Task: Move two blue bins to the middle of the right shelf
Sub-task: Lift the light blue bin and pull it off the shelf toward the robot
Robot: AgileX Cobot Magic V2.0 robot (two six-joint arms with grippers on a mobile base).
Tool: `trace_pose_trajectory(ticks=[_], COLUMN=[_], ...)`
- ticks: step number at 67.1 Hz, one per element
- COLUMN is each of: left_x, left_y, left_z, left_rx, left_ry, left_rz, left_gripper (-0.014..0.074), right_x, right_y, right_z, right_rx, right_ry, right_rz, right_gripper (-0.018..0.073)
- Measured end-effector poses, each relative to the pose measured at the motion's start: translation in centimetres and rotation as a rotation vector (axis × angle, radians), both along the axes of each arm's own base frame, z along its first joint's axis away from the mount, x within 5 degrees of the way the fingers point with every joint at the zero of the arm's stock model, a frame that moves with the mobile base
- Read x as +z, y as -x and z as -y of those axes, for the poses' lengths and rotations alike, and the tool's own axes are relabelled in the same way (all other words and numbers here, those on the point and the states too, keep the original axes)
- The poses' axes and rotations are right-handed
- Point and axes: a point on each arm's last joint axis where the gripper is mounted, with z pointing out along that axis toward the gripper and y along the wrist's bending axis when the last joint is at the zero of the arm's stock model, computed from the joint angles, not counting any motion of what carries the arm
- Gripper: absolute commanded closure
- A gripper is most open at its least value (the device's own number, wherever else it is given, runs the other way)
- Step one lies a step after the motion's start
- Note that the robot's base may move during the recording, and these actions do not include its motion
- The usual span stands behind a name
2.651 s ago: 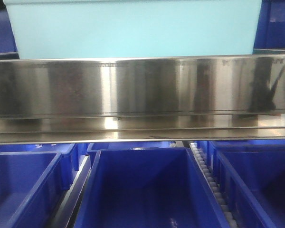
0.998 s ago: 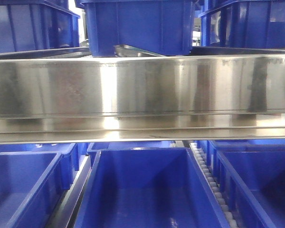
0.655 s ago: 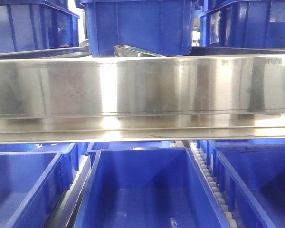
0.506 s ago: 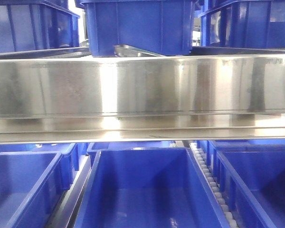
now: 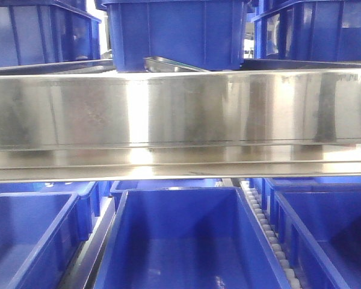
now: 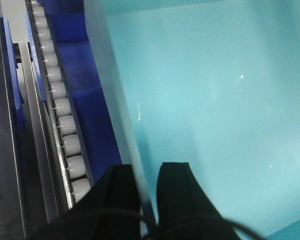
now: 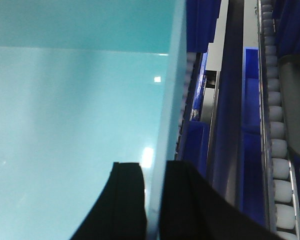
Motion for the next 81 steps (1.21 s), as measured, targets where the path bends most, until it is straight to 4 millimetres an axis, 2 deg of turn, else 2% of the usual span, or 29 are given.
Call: trace_pose_trajectory(ticks=[41, 81], left_x=[0.81, 0.85], left_y=[-0.60, -0.63], left_z=[0.18, 0.19], left_rx=[0.014, 0.015], left_ry=[0.049, 0.052], left_rz=[0.100, 0.105], left_gripper=[0.0707, 0.0707], right_x=[0.10, 0.10], right_y=[-0.11, -0.11], right_z=[0.07, 0.07], right_rx=[-0.007, -0.007], right_ry=[0.005, 0.004], right_rz=[0.017, 0.016], right_gripper=[0.0711, 0.0711])
